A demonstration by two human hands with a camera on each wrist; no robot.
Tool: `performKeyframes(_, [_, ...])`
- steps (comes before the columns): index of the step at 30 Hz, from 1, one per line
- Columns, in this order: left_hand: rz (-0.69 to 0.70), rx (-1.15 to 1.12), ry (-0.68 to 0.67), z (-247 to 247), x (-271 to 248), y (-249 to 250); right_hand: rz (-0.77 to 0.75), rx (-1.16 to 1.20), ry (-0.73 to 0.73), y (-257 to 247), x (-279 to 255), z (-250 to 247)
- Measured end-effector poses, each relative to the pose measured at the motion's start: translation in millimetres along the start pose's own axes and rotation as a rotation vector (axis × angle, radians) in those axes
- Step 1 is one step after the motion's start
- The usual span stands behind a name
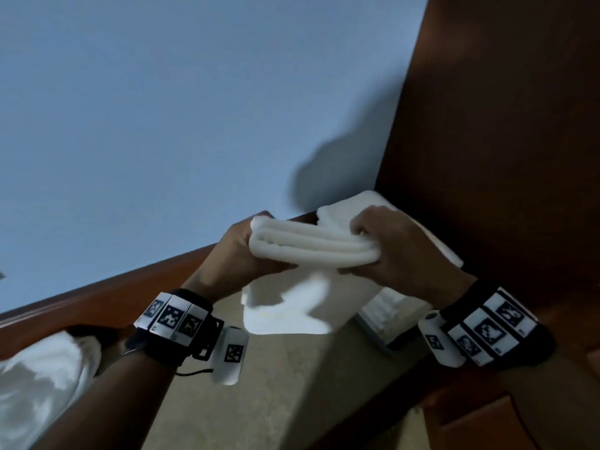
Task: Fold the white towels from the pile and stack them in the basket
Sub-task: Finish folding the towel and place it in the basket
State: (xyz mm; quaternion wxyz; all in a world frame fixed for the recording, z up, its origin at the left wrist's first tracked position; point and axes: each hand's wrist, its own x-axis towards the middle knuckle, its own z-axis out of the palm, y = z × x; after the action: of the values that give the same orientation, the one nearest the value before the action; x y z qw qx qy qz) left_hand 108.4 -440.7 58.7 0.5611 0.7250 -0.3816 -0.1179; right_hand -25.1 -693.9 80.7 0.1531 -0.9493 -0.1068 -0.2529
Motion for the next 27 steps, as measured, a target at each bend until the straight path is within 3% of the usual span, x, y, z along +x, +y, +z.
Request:
performKeyframes(2, [0.090, -0.047, 0.016, 11.1, 20.1, 31.3, 0.156, 0.053, 0.157, 17.5, -12.2, -22.2])
performKeyframes(6, [0.186, -0.048, -0.027, 30.8, 59.6, 82.1, 0.558, 0.562, 0.375, 46.5, -55.4, -37.3])
performKeyframes(12, [0.217, -0.238, 0.044, 74.5, 104.5, 121.5, 0.790, 0.834, 0.125, 78.8, -106.8, -1.4])
performKeyframes(15, [0.184, -0.349, 0.146, 90.6, 137.3, 118.5, 0.852, 0.967, 0.140, 99.1, -118.3, 2.5])
performKeyframes(19, [0.024, -0.384, 0.305, 98.6, 189.1, 76.0, 0.893, 0.965, 0.232, 152.8, -120.4, -13.0])
performKeyframes(22, [-0.137, -0.146, 0.408, 105.1, 226.0, 34.0, 0.917, 0.878, 0.277, 201.9, -100.8, -23.2])
performKeyframes(24, [-0.246, 0.031, 0.432, 111.1, 247.7, 3.3, 0.934, 0.814, 0.254, 235.8, -84.7, -22.0])
performKeyframes(27, [-0.423, 0.047, 0.433, 120.2, 275.2, -43.0, 0.980, 0.784, 0.167, 283.6, -66.4, -6.8])
